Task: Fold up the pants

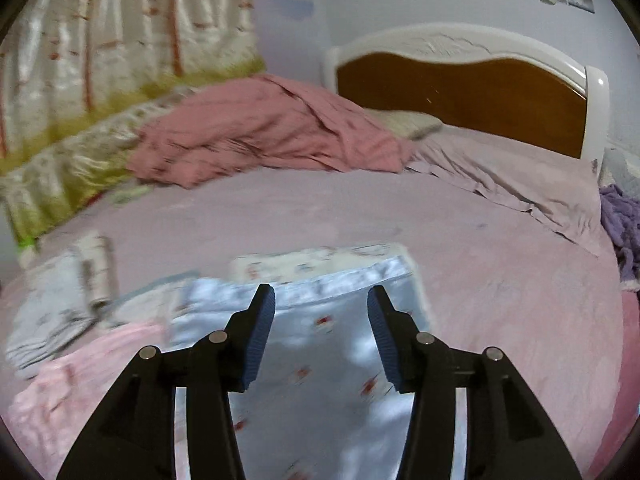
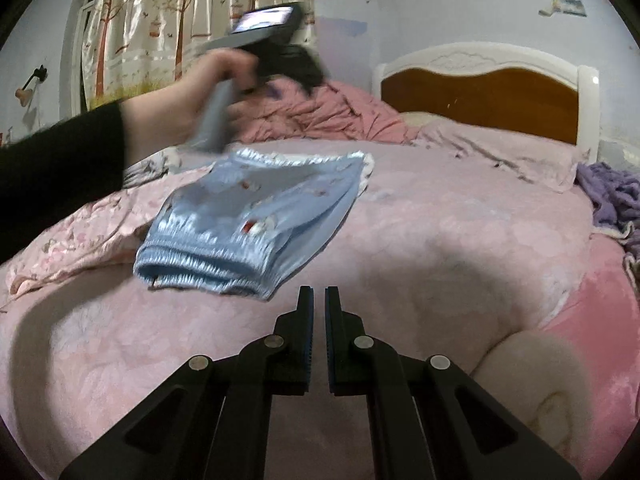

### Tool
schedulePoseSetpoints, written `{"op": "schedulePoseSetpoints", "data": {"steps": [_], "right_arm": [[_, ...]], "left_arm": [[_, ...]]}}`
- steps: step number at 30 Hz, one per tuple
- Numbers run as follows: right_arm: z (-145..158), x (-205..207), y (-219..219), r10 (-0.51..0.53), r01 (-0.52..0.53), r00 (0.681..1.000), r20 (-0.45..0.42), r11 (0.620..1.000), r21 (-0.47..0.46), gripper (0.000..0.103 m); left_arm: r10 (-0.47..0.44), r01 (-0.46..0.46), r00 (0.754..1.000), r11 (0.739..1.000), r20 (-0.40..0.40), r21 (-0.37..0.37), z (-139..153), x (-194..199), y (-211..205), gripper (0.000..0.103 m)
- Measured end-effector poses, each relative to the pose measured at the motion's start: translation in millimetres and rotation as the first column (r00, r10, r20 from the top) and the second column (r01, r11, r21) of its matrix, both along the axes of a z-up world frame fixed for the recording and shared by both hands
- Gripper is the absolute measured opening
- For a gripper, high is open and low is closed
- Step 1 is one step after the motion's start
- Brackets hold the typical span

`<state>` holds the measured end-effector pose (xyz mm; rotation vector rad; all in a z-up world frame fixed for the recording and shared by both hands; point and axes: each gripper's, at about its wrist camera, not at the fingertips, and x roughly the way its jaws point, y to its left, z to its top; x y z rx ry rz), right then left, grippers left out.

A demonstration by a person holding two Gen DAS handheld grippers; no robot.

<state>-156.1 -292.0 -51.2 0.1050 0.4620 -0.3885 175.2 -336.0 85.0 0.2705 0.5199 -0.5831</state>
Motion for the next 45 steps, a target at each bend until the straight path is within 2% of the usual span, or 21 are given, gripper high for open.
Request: {"op": "schedulePoseSetpoints", "data": {"steps": [3,6,9,11,12,14,16,18,22,23,24,25,26,28,30,31,32,34,37,45], "right_arm": [[14,2,-7,0.012,-0.011,0.999,0.044,0.999,-0.031,0.007],[25,12,-11,0.035,-0.031,0.997,0.072,0.998,-0.055,0.007],[33,28,-15,0.064,-0.061,0.995,0.075,0.997,-0.047,0.008],[35,44,-23,0.11,-0.111,0.993,0.045,0.994,0.02,0.011],[34,52,-29,0.125,-0.127,0.992,0.027,0.989,0.071,0.015],[28,62,-41,0.127,-0.125,0.992,0.004,0.974,0.186,0.021],[23,64,-52,0.112,-0.108,0.994,-0.001,0.958,0.264,0.022],[20,64,-61,0.088,-0.085,0.996,0.004,0.949,0.304,0.022],[17,67,-69,0.112,-0.111,0.994,0.018,0.918,0.38,0.022],[18,67,-71,0.117,-0.119,0.993,0.03,0.909,0.4,0.026],[18,69,-73,0.118,-0.123,0.992,0.038,0.905,0.408,0.036],[18,69,-72,0.119,-0.128,0.992,0.047,0.904,0.408,0.042],[19,70,-71,0.125,-0.135,0.991,0.052,0.904,0.405,0.044],[18,73,-68,0.166,-0.173,0.985,0.054,0.898,0.403,0.043],[15,75,-64,0.174,-0.173,0.984,0.033,0.904,0.39,0.022],[13,77,-63,0.176,-0.168,0.984,0.015,0.908,0.384,0.015],[8,79,-62,0.182,-0.167,0.983,-0.002,0.907,0.386,0.002],[0,80,-63,0.153,-0.13,0.988,-0.029,0.913,0.387,0.002],[-10,80,-63,0.121,-0.08,0.989,-0.09,0.928,0.363,0.002],[-14,64,-64,0.122,-0.083,0.989,-0.087,0.93,0.358,0.002]], "left_arm": [[0.027,-0.026,0.999,0.999,0.037,-0.025,2,-31,41,0.047],[0.057,-0.056,0.998,0.995,0.018,-0.081,-6,-58,86,0.047],[0.117,-0.117,0.993,0.989,-0.013,-0.088,-25,-77,117,0.047],[0.152,-0.155,0.987,0.985,-0.047,-0.078,-40,-85,131,0.047],[0.166,-0.172,0.983,0.981,-0.073,-0.086,-48,-90,140,0.047],[0.179,-0.194,0.974,0.975,-0.138,-0.104,-61,-96,150,0.047],[0.193,-0.219,0.961,0.968,-0.197,-0.122,-73,-102,160,0.047],[0.185,-0.218,0.955,0.968,-0.23,-0.125,-83,-109,165,0.047],[0.19,-0.228,0.946,0.967,-0.264,-0.118,-99,-124,166,0.047],[0.19,-0.228,0.943,0.967,-0.274,-0.117,-101,-126,166,0.047],[0.187,-0.228,0.941,0.967,-0.281,-0.118,-104,-128,166,0.047],[0.182,-0.223,0.941,0.967,-0.286,-0.119,-107,-130,165,0.047],[0.181,-0.222,0.94,0.968,-0.288,-0.114,-109,-132,165,0.047],[0.195,-0.232,0.938,0.968,-0.288,-0.1,-113,-134,164,0.047],[0.194,-0.231,0.932,0.969,-0.307,-0.091,-117,-134,163,0.047],[0.195,-0.233,0.926,0.969,-0.325,-0.081,-119,-133,163,0.047],[0.194,-0.232,0.919,0.97,-0.343,-0.075,-122,-132,162,0.048],[0.189,-0.232,0.909,0.97,-0.372,-0.072,-129,-131,162,0.049],[0.187,-0.23,0.905,0.971,-0.381,-0.07,-132,-131,162,0.053],[0.169,-0.229,0.891,0.969,-0.421,-0.096,-131,-131,171,0.061]]}}
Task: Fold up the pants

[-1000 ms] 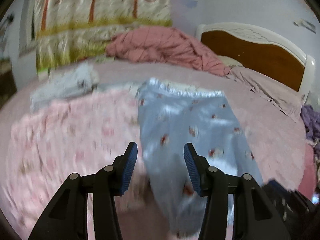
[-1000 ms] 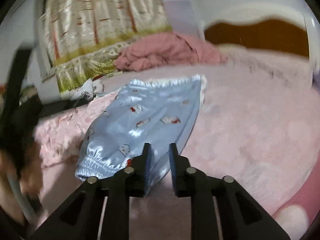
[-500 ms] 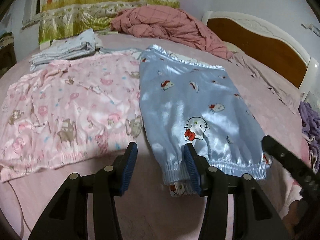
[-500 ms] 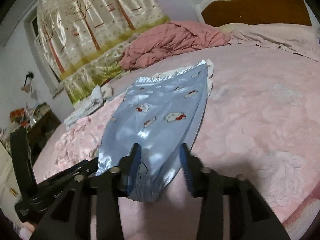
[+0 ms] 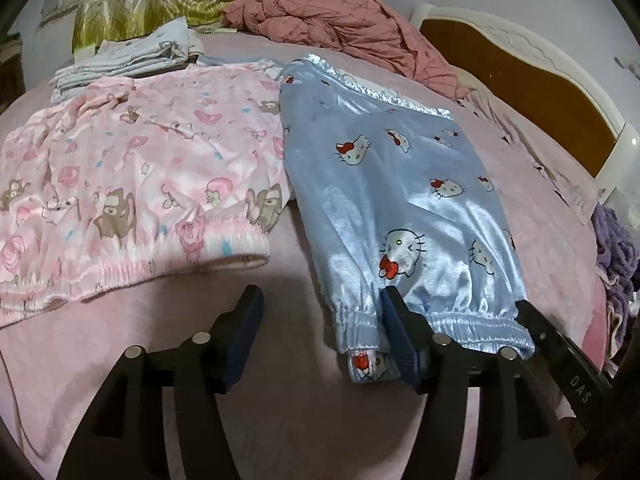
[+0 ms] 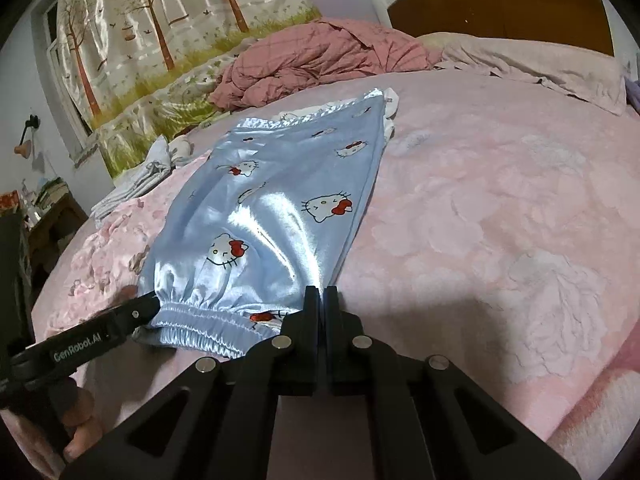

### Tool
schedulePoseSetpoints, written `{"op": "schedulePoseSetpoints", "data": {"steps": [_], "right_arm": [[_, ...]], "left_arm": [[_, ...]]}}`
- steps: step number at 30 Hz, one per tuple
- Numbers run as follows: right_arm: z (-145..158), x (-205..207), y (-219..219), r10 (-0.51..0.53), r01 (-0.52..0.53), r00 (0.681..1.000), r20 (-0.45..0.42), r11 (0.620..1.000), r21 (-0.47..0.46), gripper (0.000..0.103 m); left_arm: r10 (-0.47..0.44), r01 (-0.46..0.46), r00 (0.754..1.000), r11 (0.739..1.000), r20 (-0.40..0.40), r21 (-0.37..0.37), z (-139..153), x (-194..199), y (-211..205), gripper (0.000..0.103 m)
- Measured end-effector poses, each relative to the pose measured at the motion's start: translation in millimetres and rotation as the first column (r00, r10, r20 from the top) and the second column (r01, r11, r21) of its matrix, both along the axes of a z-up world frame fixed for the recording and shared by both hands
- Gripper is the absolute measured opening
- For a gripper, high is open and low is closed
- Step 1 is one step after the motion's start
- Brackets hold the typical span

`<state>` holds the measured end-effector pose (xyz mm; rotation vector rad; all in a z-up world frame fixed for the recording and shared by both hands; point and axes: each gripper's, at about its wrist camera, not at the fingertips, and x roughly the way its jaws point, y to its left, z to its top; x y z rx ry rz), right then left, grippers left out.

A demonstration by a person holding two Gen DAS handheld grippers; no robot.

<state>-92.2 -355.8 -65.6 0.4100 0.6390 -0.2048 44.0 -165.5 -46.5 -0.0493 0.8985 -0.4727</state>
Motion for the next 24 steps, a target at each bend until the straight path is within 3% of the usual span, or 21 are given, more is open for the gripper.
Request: {"op": "schedulePoseSetpoints", "data": {"steps": [4,6,11,14,15,16,17,18,19,20,21,24], "right_arm": [[3,-14,-3,0.007,-0.007,0.999,0.049,1.0,-0.003,0.004],[6,-21,-2,0.01,-0.009,0.997,0.077,1.0,-0.02,0.016],[13,-28,0,0.045,-0.042,0.994,0.102,0.999,-0.031,0.021],[15,-20,-5,0.056,-0.06,0.993,0.103,0.998,0.032,0.05],[14,-15,-6,0.052,-0.057,0.994,0.1,0.997,0.055,0.051],[13,-11,-7,0.047,-0.055,0.994,0.098,0.996,0.076,0.051],[12,-6,-9,0.041,-0.05,0.995,0.086,0.994,0.096,0.051],[8,1,-9,0.036,-0.043,0.997,0.063,0.993,0.112,0.049],[3,7,-9,0.045,-0.051,0.998,0.048,0.989,0.138,0.043],[1,9,-10,0.054,-0.062,0.997,0.052,0.987,0.15,0.013],[-1,11,-9,0.065,-0.072,0.997,0.049,0.985,0.156,0.001],[-2,8,-6,0.046,-0.054,0.997,0.055,0.987,0.152,0.001]], "left_arm": [[-0.012,0.012,1.0,1.0,0.018,-0.011,4,-10,5,0.061],[-0.003,0.004,0.999,1.0,0.035,-0.008,6,-15,6,0.061],[-0.009,0.01,0.999,0.999,0.043,-0.032,11,-18,10,0.061],[0.01,-0.009,1.0,1.0,0.007,-0.029,6,-8,6,0.063],[0.013,-0.013,1.0,0.999,-0.009,-0.037,4,-4,4,0.061],[0.017,-0.018,1.0,0.999,-0.018,-0.043,3,-2,3,0.052],[0.011,-0.012,1.0,0.998,-0.019,-0.054,3,-2,1,0.037],[-0.014,0.012,1.0,0.998,-0.021,-0.064,3,-4,-2,0.009],[-0.031,0.031,1.0,0.998,-0.004,-0.056,4,-7,-5,0.01],[-0.03,0.031,0.999,0.999,0.022,-0.043,7,-10,-7,0.01],[-0.037,0.038,0.999,0.999,0.04,-0.039,9,-14,-8,0.009],[-0.029,0.031,0.998,0.998,0.052,-0.051,15,-21,-4,0.008]]}}
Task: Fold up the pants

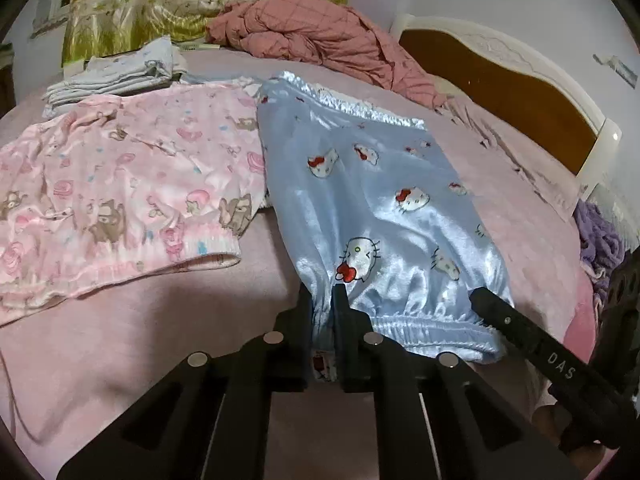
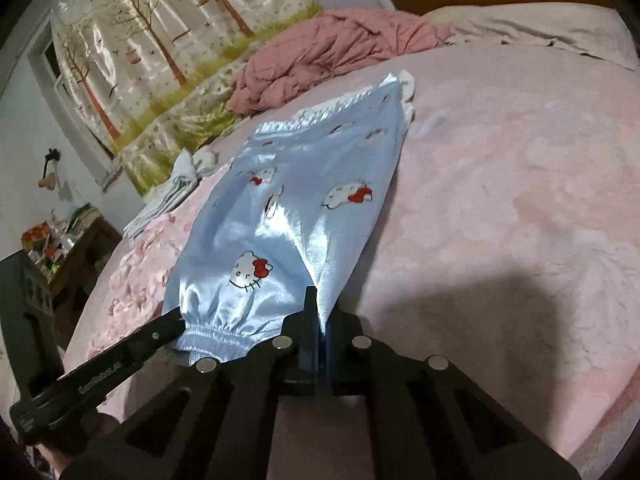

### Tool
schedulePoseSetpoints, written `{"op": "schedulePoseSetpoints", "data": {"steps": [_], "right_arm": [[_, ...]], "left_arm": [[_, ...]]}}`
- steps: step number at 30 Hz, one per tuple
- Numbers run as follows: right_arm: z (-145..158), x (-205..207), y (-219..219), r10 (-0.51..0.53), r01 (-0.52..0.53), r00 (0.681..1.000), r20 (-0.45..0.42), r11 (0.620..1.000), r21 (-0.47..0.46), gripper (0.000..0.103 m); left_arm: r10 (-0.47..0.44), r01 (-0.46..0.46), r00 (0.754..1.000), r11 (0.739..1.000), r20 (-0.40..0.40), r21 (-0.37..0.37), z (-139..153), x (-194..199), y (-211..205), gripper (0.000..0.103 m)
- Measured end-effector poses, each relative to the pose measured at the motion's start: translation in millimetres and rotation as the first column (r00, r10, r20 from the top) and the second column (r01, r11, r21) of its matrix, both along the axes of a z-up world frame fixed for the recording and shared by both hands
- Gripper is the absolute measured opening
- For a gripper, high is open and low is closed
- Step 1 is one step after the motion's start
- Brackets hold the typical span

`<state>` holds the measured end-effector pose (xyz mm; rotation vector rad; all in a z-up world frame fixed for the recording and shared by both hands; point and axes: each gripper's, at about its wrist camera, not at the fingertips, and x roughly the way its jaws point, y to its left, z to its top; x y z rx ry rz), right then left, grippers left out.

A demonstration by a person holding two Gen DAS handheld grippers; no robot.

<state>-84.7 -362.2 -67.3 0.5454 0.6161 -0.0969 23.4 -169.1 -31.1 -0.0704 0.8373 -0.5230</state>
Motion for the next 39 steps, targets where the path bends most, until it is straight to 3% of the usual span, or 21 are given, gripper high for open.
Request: {"op": "schedulePoseSetpoints", "data": {"steps": [6,9,11,13,16,18,20,24,28,30,32,33,36,39], "right_arm": [[17,-19,3,0.03,-0.03,1.0,0.005,0.997,0.071,0.001],[21,-31,16,0.05,-0.049,0.999,-0.014,0.998,0.042,0.001],[16,-33,21,0.044,-0.044,0.999,-0.025,0.999,0.02,0.001],[8,-31,20,0.023,-0.023,0.999,-0.047,1.0,-0.008,0.003],[6,-32,9,0.018,-0.018,0.999,-0.044,1.0,0.008,0.014],[17,-38,-1,-0.022,0.021,1.0,-0.018,0.999,-0.037,0.032],[29,-44,-15,-0.06,0.061,0.998,0.015,0.995,-0.082,0.038],[61,-38,-57,-0.057,0.067,0.995,0.077,0.988,-0.138,0.038],[103,-5,-110,0.062,-0.043,0.976,0.207,0.995,-0.093,0.038],[118,18,-136,0.168,-0.151,0.946,0.276,0.985,-0.081,0.038],[124,30,-157,0.168,-0.139,0.918,0.36,0.985,-0.106,0.038],[125,37,-166,0.216,-0.171,0.886,0.41,0.975,-0.142,0.038],[118,57,-183,0.281,-0.212,0.844,0.457,0.957,-0.196,0.038],[105,93,-208,0.289,-0.292,0.822,0.492,0.954,-0.072,0.039]], "left_arm": [[0.036,-0.037,0.999,0.999,-0.02,-0.015,20,-25,17,0.008],[0.062,-0.062,0.998,0.998,-0.019,0.006,19,-34,20,0.008],[0.067,-0.067,0.998,0.997,-0.01,0.029,14,-34,16,0.011],[0.06,-0.06,0.998,0.997,-0.013,0.051,10,-31,14,0.023],[0.065,-0.067,0.997,0.997,0.052,0.046,24,-34,22,0.037],[0.067,-0.073,0.992,0.996,0.107,0.057,38,-33,29,0.044],[0.062,-0.073,0.987,0.995,0.147,0.072,53,-26,35,0.046],[0.028,-0.055,0.969,0.993,0.247,0.102,96,11,31,0.046],[-0.001,-0.03,0.937,0.996,0.351,0.083,129,78,5,0.046],[-0.016,-0.001,0.932,0.999,0.362,0.048,133,114,-9,0.046],[-0.016,0.008,0.929,1.0,0.369,0.024,133,145,-23,0.046],[-0.01,0.008,0.928,1.0,0.373,0.007,132,159,-30,0.046],[0.006,-0.001,0.92,1.0,0.391,-0.013,128,193,-54,0.046],[-0.003,0.014,0.95,0.999,0.312,-0.032,119,232,-74,0.046]]}}
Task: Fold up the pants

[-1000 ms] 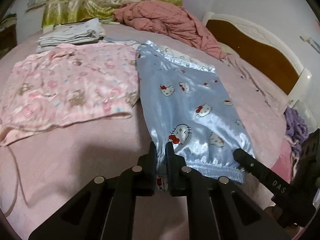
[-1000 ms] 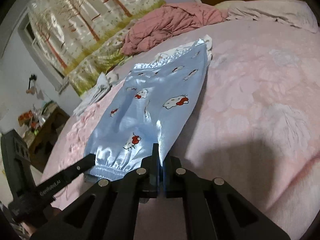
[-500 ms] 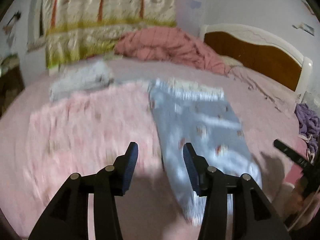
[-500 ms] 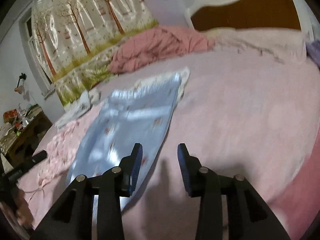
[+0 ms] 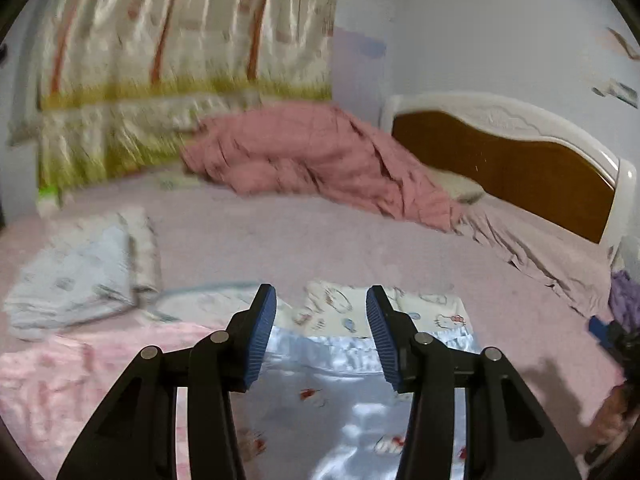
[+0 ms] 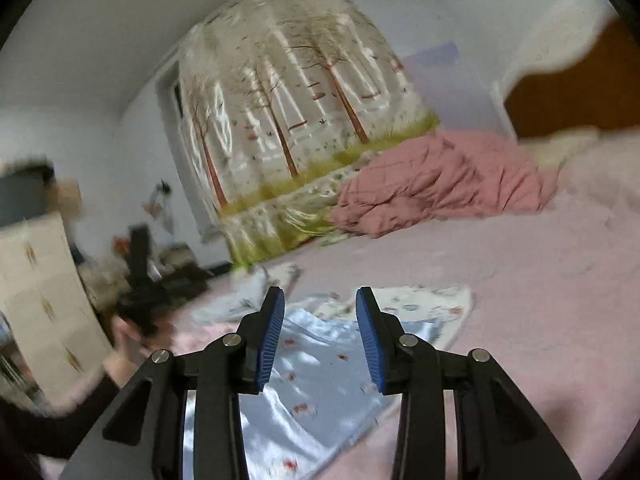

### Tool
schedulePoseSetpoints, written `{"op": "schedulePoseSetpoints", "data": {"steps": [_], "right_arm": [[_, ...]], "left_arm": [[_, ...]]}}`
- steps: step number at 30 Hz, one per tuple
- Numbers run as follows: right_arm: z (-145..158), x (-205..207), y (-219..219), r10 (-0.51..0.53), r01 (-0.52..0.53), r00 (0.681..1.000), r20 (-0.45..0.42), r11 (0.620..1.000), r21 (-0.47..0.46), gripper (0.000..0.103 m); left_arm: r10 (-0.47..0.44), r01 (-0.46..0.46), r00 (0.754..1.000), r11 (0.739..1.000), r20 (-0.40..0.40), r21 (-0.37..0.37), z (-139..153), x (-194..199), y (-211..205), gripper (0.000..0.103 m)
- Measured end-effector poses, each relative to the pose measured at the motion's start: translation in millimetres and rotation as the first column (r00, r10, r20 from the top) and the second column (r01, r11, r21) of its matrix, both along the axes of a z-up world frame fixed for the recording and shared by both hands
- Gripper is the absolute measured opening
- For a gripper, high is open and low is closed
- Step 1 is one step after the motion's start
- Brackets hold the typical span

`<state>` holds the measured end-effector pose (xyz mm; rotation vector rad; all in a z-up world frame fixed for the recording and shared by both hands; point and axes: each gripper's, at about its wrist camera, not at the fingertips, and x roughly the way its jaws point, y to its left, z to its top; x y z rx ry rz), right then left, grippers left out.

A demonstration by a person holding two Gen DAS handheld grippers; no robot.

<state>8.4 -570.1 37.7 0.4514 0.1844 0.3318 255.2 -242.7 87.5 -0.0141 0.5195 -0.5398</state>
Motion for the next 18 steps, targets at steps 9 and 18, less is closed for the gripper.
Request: {"op": "schedulePoseSetpoints", "data": {"steps": [9,18], "right_arm": [[-47,143,-54,0.086,-0.032,0.958,-0.272,0.98,0.197,0.039],[-79,164,-38,-0.064,0.079,0.917,-0.394,0.997,0.023,0.036]], "left_arm": [[-0.017,0.025,0.983,0.999,-0.185,0.043,-41,79,6,0.046],[-0.029,0.06,0.968,0.991,-0.251,0.116,-90,94,-8,0.044]]}}
